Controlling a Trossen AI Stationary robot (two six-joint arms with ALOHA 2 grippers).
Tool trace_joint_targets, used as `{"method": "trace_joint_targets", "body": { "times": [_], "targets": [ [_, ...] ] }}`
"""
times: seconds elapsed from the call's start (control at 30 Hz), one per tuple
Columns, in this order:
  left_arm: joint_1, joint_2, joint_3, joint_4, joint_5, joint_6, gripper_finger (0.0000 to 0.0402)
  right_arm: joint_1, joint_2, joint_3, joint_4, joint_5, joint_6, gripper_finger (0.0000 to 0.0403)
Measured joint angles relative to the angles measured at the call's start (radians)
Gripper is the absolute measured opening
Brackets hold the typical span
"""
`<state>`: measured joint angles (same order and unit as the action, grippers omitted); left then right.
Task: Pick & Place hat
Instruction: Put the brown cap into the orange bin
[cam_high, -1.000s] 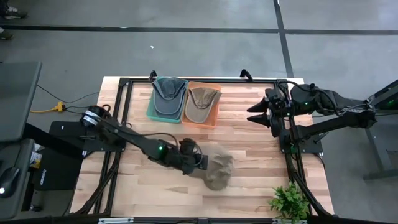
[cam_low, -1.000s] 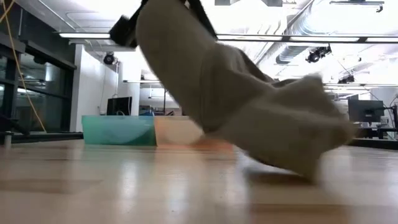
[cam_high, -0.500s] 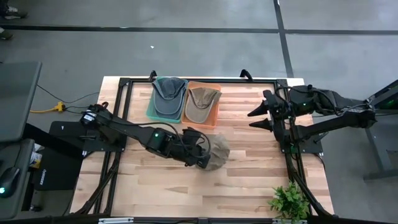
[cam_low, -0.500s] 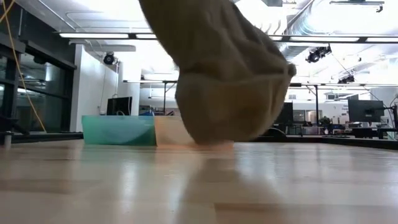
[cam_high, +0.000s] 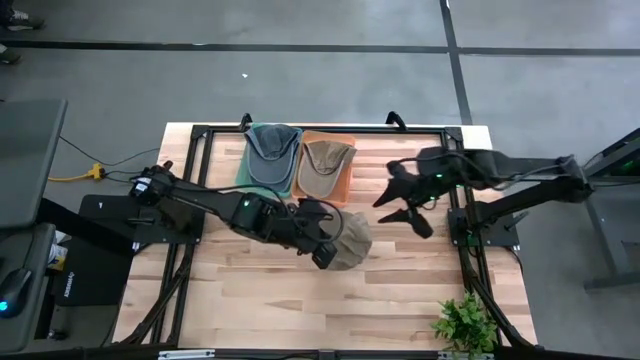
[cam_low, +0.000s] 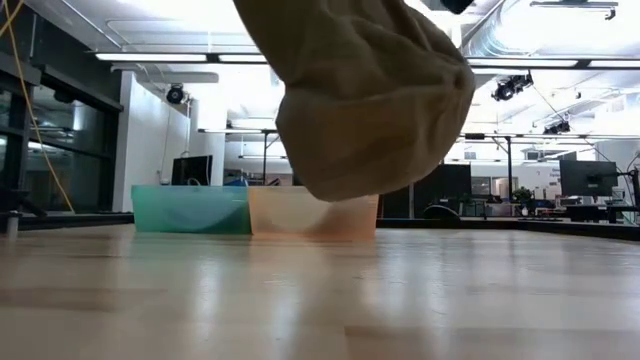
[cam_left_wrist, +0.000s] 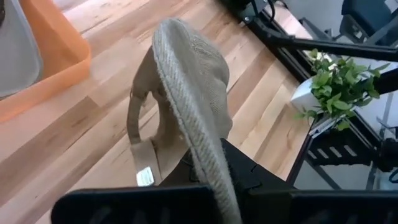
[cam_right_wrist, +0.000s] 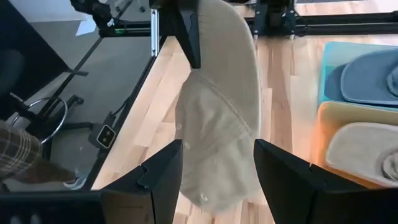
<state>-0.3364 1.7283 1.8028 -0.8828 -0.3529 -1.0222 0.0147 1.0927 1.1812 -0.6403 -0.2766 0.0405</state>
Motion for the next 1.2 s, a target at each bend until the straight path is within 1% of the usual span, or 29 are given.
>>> {"method": "trace_joint_targets", "body": {
  "times": [0.3, 0.47, 0.63, 0.73, 0.97, 1.2],
  "targets": [
    [0.009, 0.000, 0.002, -0.021, 0.070, 0.051, 0.0000, -0.066, 0.115, 0.000, 0.097, -0.103, -0.055, 0.0193],
    [0.010, 0.000, 0.002, -0.040, 0.075, 0.053, 0.0000, -0.113, 0.161, 0.000, 0.124, -0.235, -0.051, 0.0193],
    [0.010, 0.000, 0.002, -0.043, 0.075, 0.053, 0.0000, -0.149, 0.214, 0.000, 0.145, -0.308, -0.061, 0.0195],
    [0.010, 0.000, 0.002, -0.044, 0.075, 0.053, 0.0000, -0.154, 0.243, 0.000, 0.157, -0.313, -0.072, 0.0203],
    [0.010, 0.000, 0.002, -0.073, 0.074, 0.051, 0.0000, -0.153, 0.298, 0.000, 0.176, -0.300, -0.110, 0.0242],
    [0.010, 0.000, 0.002, -0.078, 0.073, 0.050, 0.0000, -0.152, 0.348, 0.000, 0.222, -0.354, -0.107, 0.0249]
  ]
}}
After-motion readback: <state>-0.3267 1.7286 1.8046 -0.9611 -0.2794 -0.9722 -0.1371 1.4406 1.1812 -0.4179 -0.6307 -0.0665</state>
